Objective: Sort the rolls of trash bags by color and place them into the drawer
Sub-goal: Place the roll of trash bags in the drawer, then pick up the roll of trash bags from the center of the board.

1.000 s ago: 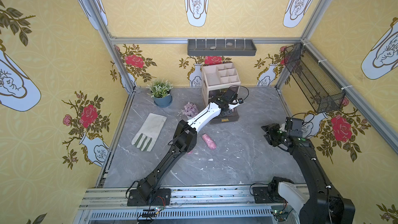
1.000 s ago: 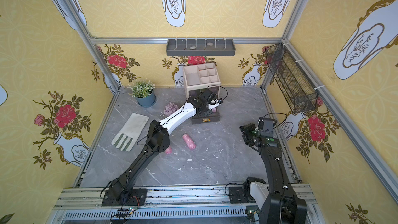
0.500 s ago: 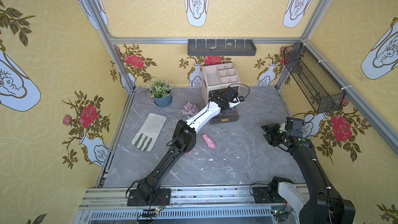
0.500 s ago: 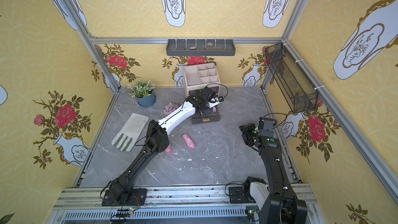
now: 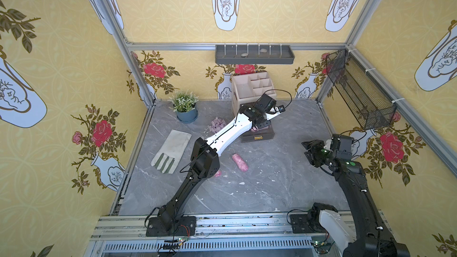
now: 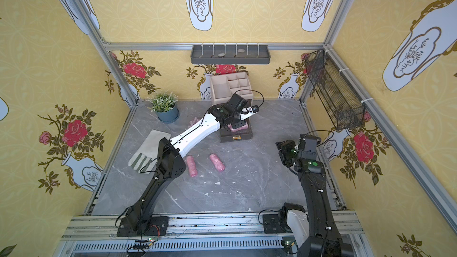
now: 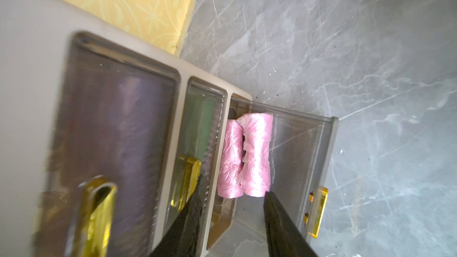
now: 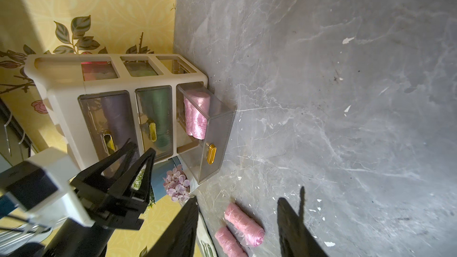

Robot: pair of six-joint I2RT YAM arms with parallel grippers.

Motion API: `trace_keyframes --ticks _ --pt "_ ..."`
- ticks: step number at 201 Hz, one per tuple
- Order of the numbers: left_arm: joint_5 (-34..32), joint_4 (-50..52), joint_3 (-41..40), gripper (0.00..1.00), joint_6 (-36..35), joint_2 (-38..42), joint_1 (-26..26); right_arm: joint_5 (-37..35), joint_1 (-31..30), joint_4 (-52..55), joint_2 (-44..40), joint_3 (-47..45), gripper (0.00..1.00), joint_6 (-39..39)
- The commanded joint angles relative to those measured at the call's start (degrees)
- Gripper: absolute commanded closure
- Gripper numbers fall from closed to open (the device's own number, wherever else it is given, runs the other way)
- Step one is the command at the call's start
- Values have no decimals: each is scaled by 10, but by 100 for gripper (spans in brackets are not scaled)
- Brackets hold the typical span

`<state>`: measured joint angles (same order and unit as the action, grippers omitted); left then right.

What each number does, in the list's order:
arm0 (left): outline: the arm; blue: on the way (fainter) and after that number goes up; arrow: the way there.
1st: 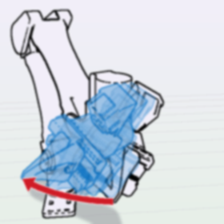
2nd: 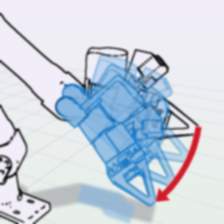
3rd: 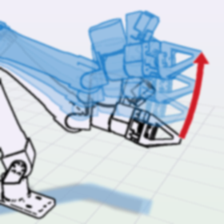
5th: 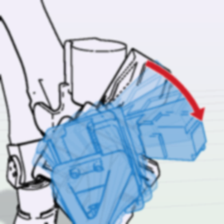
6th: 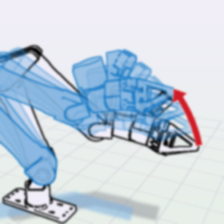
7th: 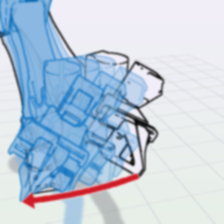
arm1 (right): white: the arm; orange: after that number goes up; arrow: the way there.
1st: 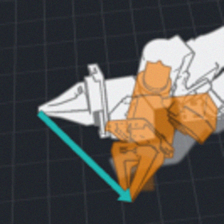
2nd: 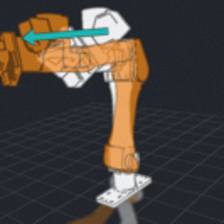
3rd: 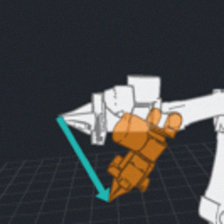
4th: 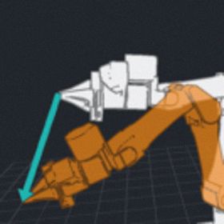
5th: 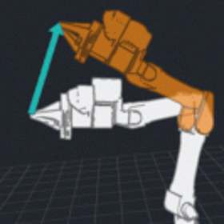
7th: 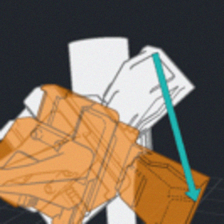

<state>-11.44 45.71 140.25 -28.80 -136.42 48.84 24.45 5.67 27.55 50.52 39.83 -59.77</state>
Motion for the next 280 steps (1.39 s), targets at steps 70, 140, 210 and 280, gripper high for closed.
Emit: trace_keyframes --ticks 70,140,210,280 --pt "-21 -2 -212 54 167 314 16 18 -6 15 -89 26 46 26" --pt "-123 -6 -416 41 256 579 10 -32 -67 29 -76 75 45 80" --pt "-109 2 -611 39 360 769 -95 -239 -421 18 121 176 43 173" --pt "-73 -45 -779 39 421 855 -206 -234 -548 37 372 337 42 272"
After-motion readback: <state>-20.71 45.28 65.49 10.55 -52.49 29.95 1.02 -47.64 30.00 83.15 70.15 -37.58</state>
